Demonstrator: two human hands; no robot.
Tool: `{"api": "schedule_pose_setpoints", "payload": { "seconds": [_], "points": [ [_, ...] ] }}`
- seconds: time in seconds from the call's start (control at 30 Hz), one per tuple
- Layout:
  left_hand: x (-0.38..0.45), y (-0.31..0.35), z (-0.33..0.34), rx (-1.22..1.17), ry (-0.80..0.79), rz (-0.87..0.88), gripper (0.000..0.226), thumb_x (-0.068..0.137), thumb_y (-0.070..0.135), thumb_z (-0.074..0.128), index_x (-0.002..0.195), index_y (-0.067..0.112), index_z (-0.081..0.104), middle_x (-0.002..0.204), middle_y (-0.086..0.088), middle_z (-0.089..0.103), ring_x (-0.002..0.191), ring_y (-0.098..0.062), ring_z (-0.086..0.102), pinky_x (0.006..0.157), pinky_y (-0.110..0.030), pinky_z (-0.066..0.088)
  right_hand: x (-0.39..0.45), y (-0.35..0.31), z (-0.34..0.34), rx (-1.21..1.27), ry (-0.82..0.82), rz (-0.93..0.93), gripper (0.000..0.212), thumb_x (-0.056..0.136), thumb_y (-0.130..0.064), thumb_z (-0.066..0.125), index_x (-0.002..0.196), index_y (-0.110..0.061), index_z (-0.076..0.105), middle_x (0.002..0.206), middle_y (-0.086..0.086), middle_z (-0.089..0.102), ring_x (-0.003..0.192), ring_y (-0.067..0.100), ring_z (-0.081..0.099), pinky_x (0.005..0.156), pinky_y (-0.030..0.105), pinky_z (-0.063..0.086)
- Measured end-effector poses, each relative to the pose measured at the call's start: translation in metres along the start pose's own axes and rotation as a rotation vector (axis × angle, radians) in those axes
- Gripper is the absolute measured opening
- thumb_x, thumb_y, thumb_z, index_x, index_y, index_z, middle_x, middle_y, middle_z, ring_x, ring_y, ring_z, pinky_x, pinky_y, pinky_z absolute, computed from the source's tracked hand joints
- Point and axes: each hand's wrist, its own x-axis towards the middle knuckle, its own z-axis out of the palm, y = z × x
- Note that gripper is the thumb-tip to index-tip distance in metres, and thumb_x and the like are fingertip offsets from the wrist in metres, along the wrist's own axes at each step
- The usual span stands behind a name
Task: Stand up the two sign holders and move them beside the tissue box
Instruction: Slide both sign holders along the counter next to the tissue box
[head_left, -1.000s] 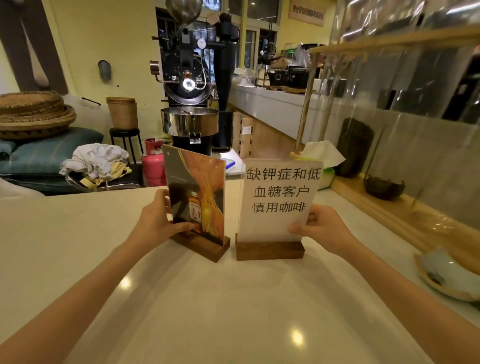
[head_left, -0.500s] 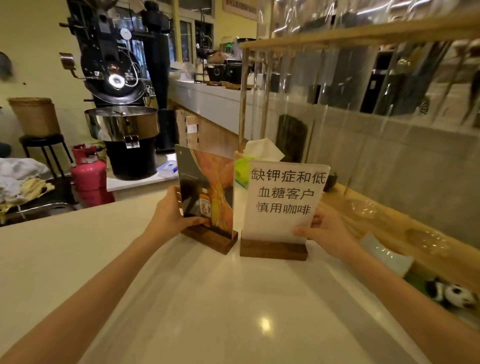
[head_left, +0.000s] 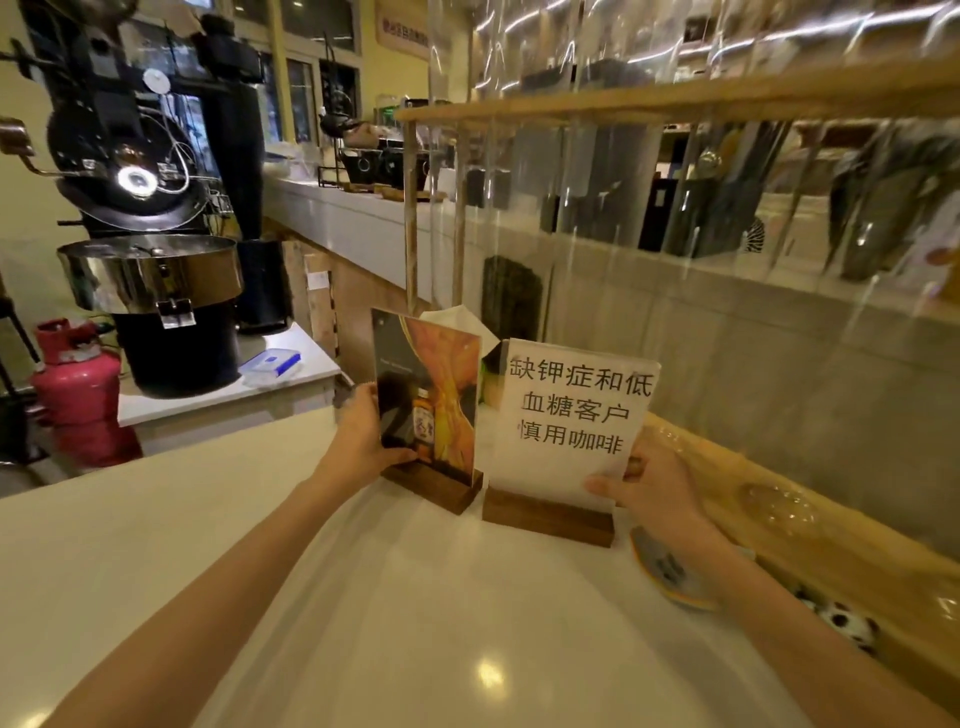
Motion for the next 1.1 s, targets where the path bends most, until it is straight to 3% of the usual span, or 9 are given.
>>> {"api": "schedule_pose_setpoints", "payload": {
  "seconds": [0.17,0.27,0.5,0.73,1.0,1.1],
  "points": [
    [0.019,0.020,0.025,0.004,-0.013,0.023,0.086,0.066,0.007,0.078,0.134,0.005,0.026,0.138,-0.016,0.046,0.128,-0.030,0.044,0.104,-0.039,0.040,0.002,0.006,-0.004,0.020,0.036,-0.017,0.039,0.073,0.003,0.069,0.109,-0.011,0.062,0.097,-0.006,0.062,0.093,0.014,0.058,0.065,0.014,0.045],
    [0.032,0.023,0.034,-0.004,-0.054,0.048,0.087,0.067,0.007,0.077,0.135,0.007,0.024,0.139,-0.015,0.044,0.129,-0.030,0.044,0.104,-0.039,0.041,0.003,0.012,-0.006,0.005,0.083,-0.023,0.041,0.074,-0.001,0.070,0.112,-0.014,0.061,0.101,-0.008,0.062,0.097,0.014,0.057,0.070,0.017,0.047],
    [0.053,0.039,0.055,-0.002,-0.087,0.089,0.091,0.066,0.006,0.078,0.137,0.007,0.022,0.141,-0.014,0.040,0.132,-0.029,0.040,0.107,-0.040,0.037,0.005,0.020,-0.008,-0.042,0.196,-0.024,0.045,0.077,-0.007,0.068,0.120,-0.016,0.057,0.121,0.003,0.064,0.108,0.020,0.059,0.091,0.042,0.052],
    [0.065,0.051,0.073,-0.047,-0.094,0.107,0.094,0.064,0.001,0.078,0.138,0.005,0.021,0.139,-0.016,0.044,0.130,-0.030,0.042,0.105,-0.038,0.038,0.006,0.025,-0.011,-0.103,0.274,-0.007,0.041,0.078,-0.010,0.068,0.118,-0.013,0.058,0.123,0.006,0.064,0.111,0.022,0.059,0.081,0.026,0.051],
    [0.073,0.055,0.087,-0.073,-0.089,0.153,0.091,0.064,0.002,0.078,0.137,0.005,0.024,0.138,-0.016,0.045,0.129,-0.030,0.044,0.106,-0.039,0.038,0.006,0.025,-0.013,-0.160,0.313,-0.009,0.044,0.078,-0.010,0.068,0.120,-0.013,0.056,0.127,0.007,0.061,0.114,0.023,0.058,0.076,0.022,0.050],
    [0.074,0.055,0.088,-0.075,-0.081,0.172,0.089,0.064,0.003,0.078,0.137,0.005,0.026,0.137,-0.016,0.046,0.128,-0.030,0.043,0.107,-0.038,0.036,0.006,0.025,-0.015,-0.159,0.289,-0.016,0.044,0.077,-0.010,0.069,0.120,-0.012,0.056,0.129,0.008,0.060,0.115,0.025,0.057,0.081,0.028,0.056]
  ]
}}
